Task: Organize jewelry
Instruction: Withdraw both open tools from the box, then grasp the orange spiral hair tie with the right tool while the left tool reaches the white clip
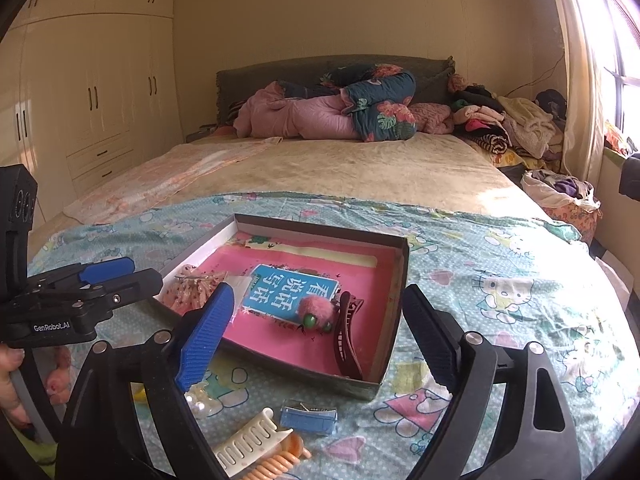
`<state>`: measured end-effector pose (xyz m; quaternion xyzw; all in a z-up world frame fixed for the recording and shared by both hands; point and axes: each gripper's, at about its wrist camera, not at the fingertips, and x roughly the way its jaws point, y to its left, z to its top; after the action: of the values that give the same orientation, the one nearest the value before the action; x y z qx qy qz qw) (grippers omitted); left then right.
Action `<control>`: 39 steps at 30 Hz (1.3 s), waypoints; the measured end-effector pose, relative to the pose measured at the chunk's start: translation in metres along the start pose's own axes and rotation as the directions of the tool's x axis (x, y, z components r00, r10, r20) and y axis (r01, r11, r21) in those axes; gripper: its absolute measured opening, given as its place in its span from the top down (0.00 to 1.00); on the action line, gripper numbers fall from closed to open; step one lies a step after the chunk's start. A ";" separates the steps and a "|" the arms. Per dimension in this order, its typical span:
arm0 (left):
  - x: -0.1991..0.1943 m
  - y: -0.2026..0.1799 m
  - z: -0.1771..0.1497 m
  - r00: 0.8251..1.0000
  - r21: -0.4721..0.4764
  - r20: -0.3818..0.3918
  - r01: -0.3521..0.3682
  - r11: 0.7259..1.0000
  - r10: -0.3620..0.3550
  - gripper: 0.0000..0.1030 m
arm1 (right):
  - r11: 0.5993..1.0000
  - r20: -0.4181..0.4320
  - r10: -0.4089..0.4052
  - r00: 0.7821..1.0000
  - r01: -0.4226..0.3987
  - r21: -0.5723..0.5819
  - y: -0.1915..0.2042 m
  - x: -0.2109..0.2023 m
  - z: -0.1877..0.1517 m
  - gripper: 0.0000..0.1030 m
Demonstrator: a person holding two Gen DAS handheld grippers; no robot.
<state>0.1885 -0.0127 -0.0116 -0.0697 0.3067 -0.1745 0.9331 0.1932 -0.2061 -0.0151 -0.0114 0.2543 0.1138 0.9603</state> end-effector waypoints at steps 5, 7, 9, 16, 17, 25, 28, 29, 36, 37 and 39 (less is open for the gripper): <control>-0.015 -0.004 -0.002 0.999 0.017 0.037 -0.013 1.000 0.012 0.15 | 1.000 0.026 -0.007 1.000 0.006 0.008 -0.001 -0.016 -0.001 0.16; -0.022 -0.005 -0.003 0.998 0.025 0.054 -0.015 1.000 0.013 0.13 | 1.000 0.034 -0.007 0.999 0.007 0.006 0.000 -0.021 -0.002 0.16; -0.027 -0.007 -0.004 0.998 0.031 0.064 -0.019 0.999 0.017 0.13 | 1.000 0.039 -0.006 0.999 0.005 0.003 0.001 -0.026 -0.004 0.16; -0.042 -0.008 -0.009 0.995 0.042 0.090 -0.038 0.998 0.034 0.12 | 1.000 0.052 0.003 0.999 -0.002 -0.008 0.008 -0.041 -0.011 0.16; -0.044 -0.007 -0.010 0.995 0.041 0.091 -0.038 0.998 0.034 0.12 | 1.000 0.053 0.005 0.999 -0.004 -0.010 0.009 -0.043 -0.012 0.16; -0.055 -0.001 -0.018 0.993 0.038 0.100 -0.059 0.998 0.055 0.12 | 0.999 0.050 0.029 0.998 -0.027 -0.028 0.019 -0.051 -0.018 0.15; -0.059 0.003 -0.021 0.993 0.034 0.098 -0.068 0.997 0.064 0.12 | 0.999 0.039 0.037 0.999 -0.036 -0.039 0.024 -0.052 -0.023 0.15; -0.060 0.005 -0.023 0.993 0.032 0.096 -0.072 0.997 0.068 0.12 | 0.998 0.033 0.041 0.999 -0.040 -0.041 0.026 -0.051 -0.024 0.15; -0.067 0.019 -0.035 0.993 0.020 0.077 -0.094 0.995 0.092 0.12 | 0.997 -0.002 0.060 0.998 -0.060 -0.051 0.034 -0.050 -0.037 0.15; -0.067 0.020 -0.036 0.992 0.020 0.073 -0.100 0.995 0.098 0.12 | 0.997 -0.006 0.062 0.998 -0.062 -0.051 0.035 -0.050 -0.038 0.15; -0.069 0.023 -0.041 0.993 0.017 0.065 -0.103 0.994 0.102 0.12 | 0.996 -0.013 0.068 0.998 -0.068 -0.052 0.037 -0.050 -0.041 0.15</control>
<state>0.1189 0.0328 -0.0121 -0.0498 0.2780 -0.1270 0.9509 0.1226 -0.1838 -0.0249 -0.0287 0.2569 0.1529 0.9538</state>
